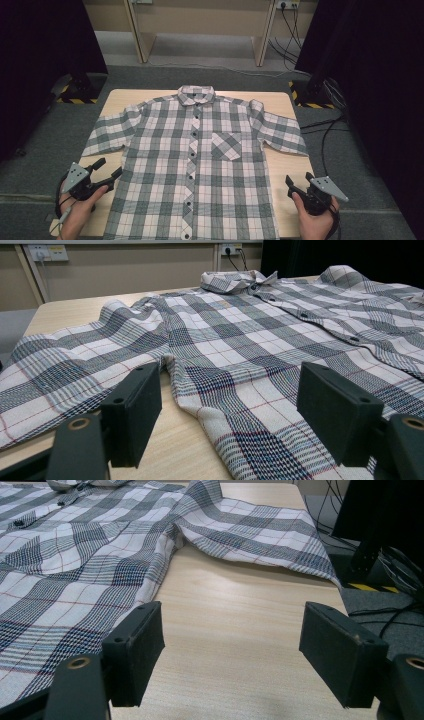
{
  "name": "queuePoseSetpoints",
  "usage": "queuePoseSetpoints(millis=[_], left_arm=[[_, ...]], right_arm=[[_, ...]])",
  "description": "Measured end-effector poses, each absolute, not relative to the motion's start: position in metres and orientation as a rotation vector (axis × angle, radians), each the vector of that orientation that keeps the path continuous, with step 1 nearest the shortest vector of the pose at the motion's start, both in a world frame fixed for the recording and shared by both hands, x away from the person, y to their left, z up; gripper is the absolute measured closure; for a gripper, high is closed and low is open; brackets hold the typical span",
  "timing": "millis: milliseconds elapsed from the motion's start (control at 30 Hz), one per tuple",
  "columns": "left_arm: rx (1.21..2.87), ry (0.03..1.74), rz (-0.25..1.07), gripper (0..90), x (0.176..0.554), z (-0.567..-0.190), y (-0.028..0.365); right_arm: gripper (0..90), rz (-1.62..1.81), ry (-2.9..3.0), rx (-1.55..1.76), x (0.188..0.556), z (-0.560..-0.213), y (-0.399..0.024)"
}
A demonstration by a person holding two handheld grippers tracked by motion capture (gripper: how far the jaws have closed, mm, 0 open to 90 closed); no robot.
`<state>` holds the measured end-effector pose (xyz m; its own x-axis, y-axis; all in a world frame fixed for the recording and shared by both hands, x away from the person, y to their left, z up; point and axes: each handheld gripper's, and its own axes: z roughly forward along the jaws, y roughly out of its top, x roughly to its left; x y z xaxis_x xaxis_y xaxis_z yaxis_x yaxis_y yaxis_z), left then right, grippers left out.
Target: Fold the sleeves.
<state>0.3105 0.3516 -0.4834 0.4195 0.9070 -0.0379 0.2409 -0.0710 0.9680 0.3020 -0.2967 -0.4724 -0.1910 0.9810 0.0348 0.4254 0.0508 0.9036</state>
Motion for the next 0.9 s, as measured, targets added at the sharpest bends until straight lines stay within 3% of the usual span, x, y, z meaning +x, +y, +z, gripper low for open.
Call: queuePoseSetpoints(millis=[900], left_arm=[[1.59, 1.043, 0.761, 25.4, 0.311, -0.483, 0.351]], right_arm=[[24.4, 1.069, 1.68, 1.456, 0.32, -0.469, -0.298]])
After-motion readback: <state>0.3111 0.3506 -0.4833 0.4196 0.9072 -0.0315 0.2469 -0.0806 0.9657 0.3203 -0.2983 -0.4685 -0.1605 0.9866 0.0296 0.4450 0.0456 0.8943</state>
